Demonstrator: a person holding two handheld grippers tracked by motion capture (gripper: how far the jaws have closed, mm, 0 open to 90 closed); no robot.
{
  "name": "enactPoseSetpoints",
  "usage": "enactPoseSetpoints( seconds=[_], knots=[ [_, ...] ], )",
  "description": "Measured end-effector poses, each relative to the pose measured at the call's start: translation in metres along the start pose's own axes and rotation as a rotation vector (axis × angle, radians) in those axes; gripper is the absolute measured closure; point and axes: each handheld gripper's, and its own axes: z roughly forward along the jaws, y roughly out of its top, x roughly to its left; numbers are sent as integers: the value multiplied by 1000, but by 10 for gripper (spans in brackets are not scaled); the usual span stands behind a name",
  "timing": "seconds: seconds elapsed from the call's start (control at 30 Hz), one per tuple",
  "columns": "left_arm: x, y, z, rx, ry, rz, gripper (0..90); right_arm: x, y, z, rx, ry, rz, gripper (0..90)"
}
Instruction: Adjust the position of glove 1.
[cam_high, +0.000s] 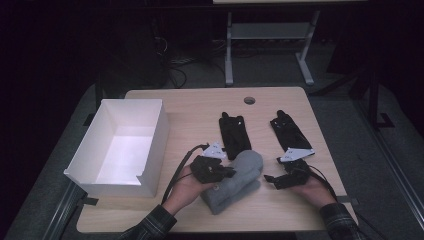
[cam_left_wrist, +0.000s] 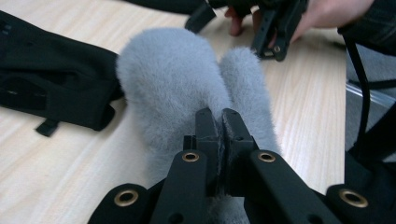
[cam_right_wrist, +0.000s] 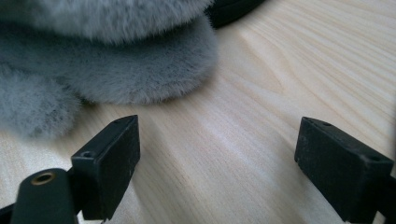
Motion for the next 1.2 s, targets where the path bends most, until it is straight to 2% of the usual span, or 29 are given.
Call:
enactPoseSetpoints(
  seconds=[0.17,0.2,0.27,0.3,0.43,0.5,0.63,0.7,0.73,0.77,0.8,0.9,0.97,1.0,1.03,1.1,1.17,1.2],
  knots=[
    [0,-5,11,59,-11,-3,872,0,0,0,0,0,0,141],
    [1,-6,13,81,-14,11,872,0,0,0,0,0,0,142],
    [0,-7,16,90,-3,9,872,0,0,0,0,0,0,142],
    [0,-8,18,106,-4,20,872,0,0,0,0,0,0,141],
    [-1,-10,21,118,-3,34,867,0,0,0,0,0,0,141],
    [-1,-9,19,96,-14,14,840,0,0,0,0,0,0,141],
    [0,-5,10,39,-35,-13,596,0,0,0,0,-1,3,141],
    [0,-3,3,15,-28,-5,565,0,1,0,6,-4,0,142],
    [1,-2,-2,1,-17,5,576,1,1,0,8,-3,3,149],
    [2,-2,-7,-17,-7,14,620,1,2,-1,16,-5,7,201],
    [4,-2,-12,-26,5,19,671,1,2,-3,14,-7,9,288],
    [11,-9,-23,6,61,18,823,0,5,-8,27,-3,23,505],
    [19,-18,-27,29,85,-7,891,0,9,-10,6,-13,21,638],
    [22,-23,-28,38,95,-37,896,1,15,-10,-7,-33,42,772],
    [26,-29,-28,52,105,-50,896,1,15,-10,-7,-33,42,772],
    [32,-39,-26,82,112,-88,896,0,20,-6,-12,-28,62,873],
    [36,-46,-23,107,82,-119,896,-1,25,0,1,-19,69,900],
    [36,-47,-21,118,72,-116,895,0,27,4,6,-9,75,900]
  ],
)
